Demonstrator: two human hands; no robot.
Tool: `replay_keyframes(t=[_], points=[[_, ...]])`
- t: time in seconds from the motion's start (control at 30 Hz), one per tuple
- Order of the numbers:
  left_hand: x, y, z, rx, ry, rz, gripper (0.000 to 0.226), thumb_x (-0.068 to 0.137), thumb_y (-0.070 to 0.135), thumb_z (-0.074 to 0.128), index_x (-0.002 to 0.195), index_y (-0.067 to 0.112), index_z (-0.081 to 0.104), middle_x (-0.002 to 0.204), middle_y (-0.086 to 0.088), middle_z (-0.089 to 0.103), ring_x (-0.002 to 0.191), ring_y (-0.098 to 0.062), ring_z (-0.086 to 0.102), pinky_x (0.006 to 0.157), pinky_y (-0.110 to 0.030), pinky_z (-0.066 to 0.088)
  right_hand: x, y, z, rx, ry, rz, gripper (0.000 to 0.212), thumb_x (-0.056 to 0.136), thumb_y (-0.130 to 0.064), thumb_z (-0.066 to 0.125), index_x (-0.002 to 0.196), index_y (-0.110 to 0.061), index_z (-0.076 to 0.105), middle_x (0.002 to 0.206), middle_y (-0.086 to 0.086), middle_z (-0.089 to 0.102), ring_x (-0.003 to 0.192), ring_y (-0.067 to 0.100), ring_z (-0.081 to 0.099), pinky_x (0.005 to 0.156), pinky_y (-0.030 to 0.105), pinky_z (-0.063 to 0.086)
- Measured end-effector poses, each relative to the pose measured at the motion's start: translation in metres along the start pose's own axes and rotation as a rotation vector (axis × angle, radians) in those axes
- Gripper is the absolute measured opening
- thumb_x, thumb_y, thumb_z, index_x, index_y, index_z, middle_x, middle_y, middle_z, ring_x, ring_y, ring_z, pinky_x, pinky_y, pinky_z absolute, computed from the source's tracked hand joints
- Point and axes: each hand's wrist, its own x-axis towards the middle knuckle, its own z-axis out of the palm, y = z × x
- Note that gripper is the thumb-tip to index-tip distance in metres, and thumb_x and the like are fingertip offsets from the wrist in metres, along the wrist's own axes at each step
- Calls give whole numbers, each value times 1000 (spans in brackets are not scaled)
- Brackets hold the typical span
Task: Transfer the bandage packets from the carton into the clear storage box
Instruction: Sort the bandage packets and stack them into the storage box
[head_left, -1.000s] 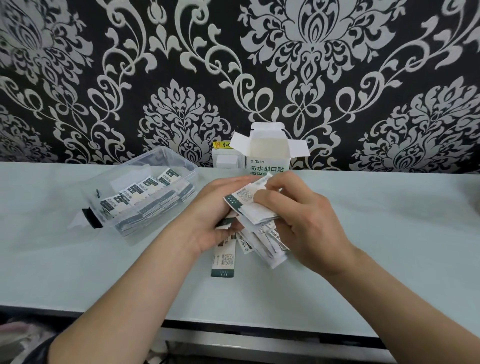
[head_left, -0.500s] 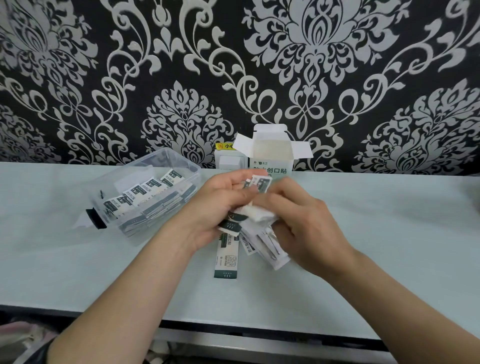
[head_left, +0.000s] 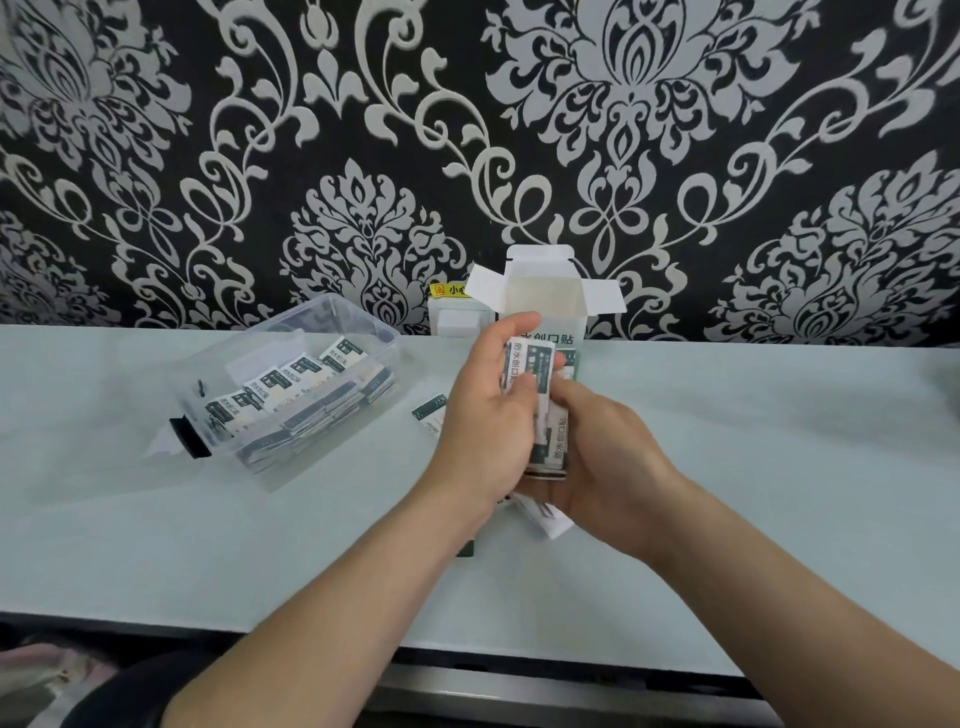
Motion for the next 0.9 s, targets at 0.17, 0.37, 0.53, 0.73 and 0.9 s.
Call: replay_keyframes(t=[0.17, 0.37, 0.53, 0.73, 0.9], points=[[3, -5, -5, 84, -109, -18, 47, 91, 10, 48, 121, 46, 55, 130, -3, 53, 108, -21, 63, 84, -47, 57, -4, -6, -1, -7, -67, 34, 37, 102, -30, 42, 122, -5, 61, 102, 12, 71, 82, 24, 66, 65, 34, 56], [4, -2, -16, 723, -284, 441, 51, 88, 38, 47, 139, 37, 40, 155, 18, 16, 141, -8, 11, 114, -41, 18, -9, -22, -14, -67, -41, 39, 26, 98, -22, 48, 114, -6, 62, 76, 8, 66, 56, 16, 61, 42, 26, 48], [0, 3, -15, 973, -447, 454, 98, 67, 62, 74, 147, 35, 25, 159, 12, -4, 144, -10, -5, 118, -36, 15, -13, -21, -20, -392, -37, -2, 18, 93, -4, 44, 90, -6, 61, 69, 10, 62, 57, 18, 61, 47, 27, 45], [-3, -10, -3, 1065, -420, 473, 79, 68, 54, 72, 135, 29, 39, 146, 5, 26, 132, -16, 32, 97, -41, 45, -17, -18, -28, -500, -63, -6, 22, 92, 0, 42, 81, -7, 60, 63, 5, 55, 62, 17, 54, 59, 33, 42], [5, 1, -1, 983, -464, 322, 107, 68, 57, 76, 149, 33, 11, 152, 16, 15, 137, -7, 24, 105, -30, 33, -18, -32, -50, -694, 96, -76, 21, 97, -16, 51, 78, -11, 55, 60, -1, 43, 48, 11, 40, 50, 25, 34]])
